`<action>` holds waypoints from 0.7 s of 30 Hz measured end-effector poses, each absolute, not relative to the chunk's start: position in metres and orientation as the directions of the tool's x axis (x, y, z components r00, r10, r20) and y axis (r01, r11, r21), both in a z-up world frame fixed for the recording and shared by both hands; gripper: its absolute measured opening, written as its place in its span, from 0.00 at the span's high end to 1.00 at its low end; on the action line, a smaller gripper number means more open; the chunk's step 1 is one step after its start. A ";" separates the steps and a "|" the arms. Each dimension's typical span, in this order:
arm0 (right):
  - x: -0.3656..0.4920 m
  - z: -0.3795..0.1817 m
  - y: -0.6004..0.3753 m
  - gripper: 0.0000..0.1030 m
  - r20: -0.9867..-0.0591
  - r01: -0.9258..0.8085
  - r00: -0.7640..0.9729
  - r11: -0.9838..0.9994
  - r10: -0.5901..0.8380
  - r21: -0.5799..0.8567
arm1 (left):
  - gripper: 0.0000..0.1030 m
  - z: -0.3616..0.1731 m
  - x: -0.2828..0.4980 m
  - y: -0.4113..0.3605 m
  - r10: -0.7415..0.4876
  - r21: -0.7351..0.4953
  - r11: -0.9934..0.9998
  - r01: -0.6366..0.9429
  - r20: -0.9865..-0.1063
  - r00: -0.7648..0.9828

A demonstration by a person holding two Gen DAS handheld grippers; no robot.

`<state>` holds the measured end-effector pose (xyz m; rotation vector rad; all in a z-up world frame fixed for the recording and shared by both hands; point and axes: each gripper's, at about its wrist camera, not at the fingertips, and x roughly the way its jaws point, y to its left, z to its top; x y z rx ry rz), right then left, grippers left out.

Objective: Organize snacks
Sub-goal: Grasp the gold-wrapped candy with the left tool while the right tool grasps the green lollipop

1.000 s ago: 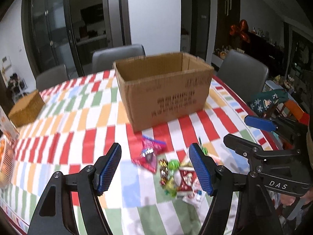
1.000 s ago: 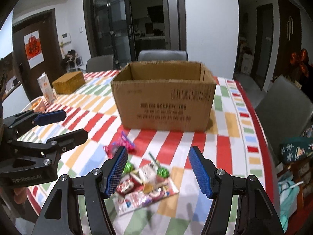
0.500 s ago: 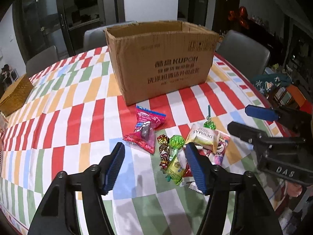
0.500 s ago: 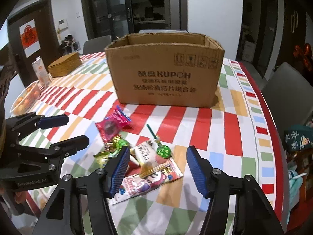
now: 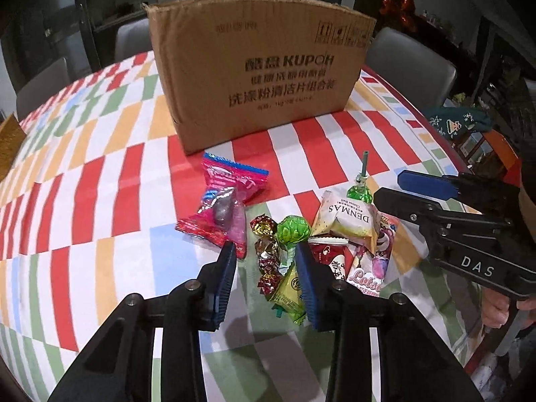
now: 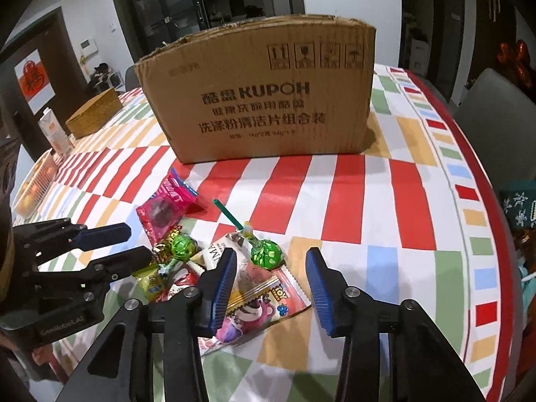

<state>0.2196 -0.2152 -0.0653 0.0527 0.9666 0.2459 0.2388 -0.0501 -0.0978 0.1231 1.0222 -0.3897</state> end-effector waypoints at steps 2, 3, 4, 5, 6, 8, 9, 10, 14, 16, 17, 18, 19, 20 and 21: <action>0.223 -0.069 -0.215 0.59 -0.813 -0.183 0.533 0.970 0.236 0.161 | 0.67 -0.102 0.242 -0.051 -0.259 -0.085 0.924 0.372 -0.856 0.448; 0.224 -0.071 -0.216 0.60 -0.815 -0.182 0.529 0.970 0.236 0.163 | 0.68 -0.103 0.243 -0.051 -0.262 -0.090 0.924 0.373 -0.857 0.444; 0.225 -0.072 -0.215 0.61 -0.817 -0.181 0.525 0.969 0.238 0.166 | 0.69 -0.105 0.245 -0.051 -0.269 -0.099 0.922 0.375 -0.858 0.436; 0.226 -0.074 -0.215 0.61 -0.818 -0.180 0.522 0.969 0.240 0.168 | 0.70 -0.106 0.247 -0.051 -0.272 -0.104 0.922 0.374 -0.860 0.431; 0.228 -0.076 -0.215 0.61 -0.821 -0.179 0.519 0.969 0.240 0.171 | 0.70 -0.108 0.248 -0.051 -0.274 -0.107 0.921 0.374 -0.862 0.427; 0.230 -0.079 -0.215 0.63 -0.823 -0.176 0.513 0.968 0.244 0.178 | 0.73 -0.110 0.250 -0.052 -0.276 -0.112 0.921 0.374 -0.864 0.421; 0.232 -0.080 -0.216 0.63 -0.824 -0.175 0.509 0.967 0.248 0.183 | 0.73 -0.112 0.251 -0.052 -0.278 -0.115 0.920 0.375 -0.866 0.416; 0.233 -0.082 -0.216 0.64 -0.825 -0.174 0.505 0.966 0.253 0.190 | 0.73 -0.113 0.253 -0.053 -0.278 -0.118 0.920 0.373 -0.867 0.413; 0.238 -0.085 -0.216 0.64 -0.825 -0.174 0.500 0.964 0.263 0.202 | 0.74 -0.117 0.256 -0.055 -0.293 -0.137 0.918 0.373 -0.867 0.403; 0.241 -0.086 -0.216 0.64 -0.825 -0.172 0.496 0.962 0.270 0.212 | 0.74 -0.117 0.257 -0.055 -0.296 -0.139 0.917 0.373 -0.865 0.405; 0.243 -0.087 -0.216 0.64 -0.825 -0.170 0.493 0.961 0.275 0.218 | 0.74 -0.117 0.258 -0.054 -0.298 -0.142 0.917 0.372 -0.864 0.405; 0.244 -0.087 -0.216 0.65 -0.826 -0.169 0.492 0.961 0.276 0.220 | 0.74 -0.118 0.258 -0.054 -0.303 -0.148 0.916 0.372 -0.863 0.405; 0.246 -0.088 -0.216 0.66 -0.826 -0.169 0.489 0.960 0.278 0.223 | 0.74 -0.118 0.259 -0.054 -0.308 -0.152 0.915 0.373 -0.862 0.404; 0.249 -0.089 -0.215 0.67 -0.828 -0.171 0.485 0.959 0.282 0.227 | 0.74 -0.118 0.260 -0.053 -0.311 -0.156 0.915 0.373 -0.861 0.403; 0.251 -0.091 -0.215 0.67 -0.829 -0.173 0.479 0.957 0.290 0.235 | 0.74 -0.118 0.260 -0.053 -0.315 -0.162 0.914 0.371 -0.860 0.401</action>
